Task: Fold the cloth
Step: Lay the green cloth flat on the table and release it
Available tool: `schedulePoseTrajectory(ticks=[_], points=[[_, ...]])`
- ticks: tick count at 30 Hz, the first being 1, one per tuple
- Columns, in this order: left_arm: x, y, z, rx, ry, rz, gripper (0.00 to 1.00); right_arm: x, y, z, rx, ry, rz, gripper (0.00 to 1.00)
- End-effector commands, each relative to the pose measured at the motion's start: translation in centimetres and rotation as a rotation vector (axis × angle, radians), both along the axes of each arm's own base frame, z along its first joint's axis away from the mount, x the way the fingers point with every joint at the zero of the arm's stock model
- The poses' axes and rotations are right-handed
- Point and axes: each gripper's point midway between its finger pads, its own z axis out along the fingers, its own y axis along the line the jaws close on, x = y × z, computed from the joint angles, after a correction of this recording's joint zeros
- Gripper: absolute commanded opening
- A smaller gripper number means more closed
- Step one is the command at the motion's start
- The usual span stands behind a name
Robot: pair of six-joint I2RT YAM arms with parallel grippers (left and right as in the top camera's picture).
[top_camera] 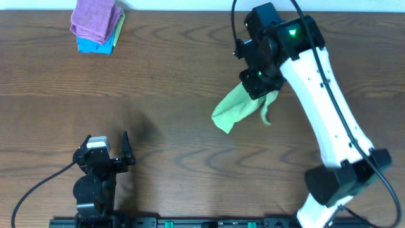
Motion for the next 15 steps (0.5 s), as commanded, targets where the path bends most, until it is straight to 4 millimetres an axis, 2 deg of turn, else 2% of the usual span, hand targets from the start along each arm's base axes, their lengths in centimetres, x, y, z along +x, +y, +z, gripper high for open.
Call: schedulePoseTrajectory(ticks=[1, 4, 7, 10, 11, 12, 13, 15], points=[[0.0, 0.2, -1.4, 0.009, 0.032, 0.011, 0.95, -1.7, -1.3, 2.9, 0.005, -0.088, 0.016, 0.01], [0.0, 0.2, -1.4, 0.009, 0.032, 0.011, 0.95, -3.8, -2.3, 2.4, 0.001, -0.084, 0.026, 0.01], [0.0, 0.2, -1.4, 0.009, 0.032, 0.011, 0.95, -6.1, -3.6, 1.0, 0.014, -0.068, 0.009, 0.02], [0.0, 0.2, -1.4, 0.009, 0.032, 0.011, 0.95, -9.3, -1.2, -0.9, 0.19, 0.019, 0.061, 0.02], [0.0, 0.2, -1.4, 0.009, 0.032, 0.011, 0.95, -10.2, -0.3, -1.6, 0.245, 0.063, 0.092, 0.17], [0.0, 0.2, -1.4, 0.009, 0.032, 0.011, 0.95, -10.8, -0.1, -2.2, 0.262, 0.092, 0.105, 0.46], [0.0, 0.2, -1.4, 0.009, 0.032, 0.011, 0.95, -11.2, -0.1, -3.0, 0.258, 0.123, 0.102, 0.61], [0.0, 0.2, -1.4, 0.009, 0.032, 0.011, 0.96, -11.6, -0.2, -4.1, 0.248, 0.155, 0.098, 0.77]])
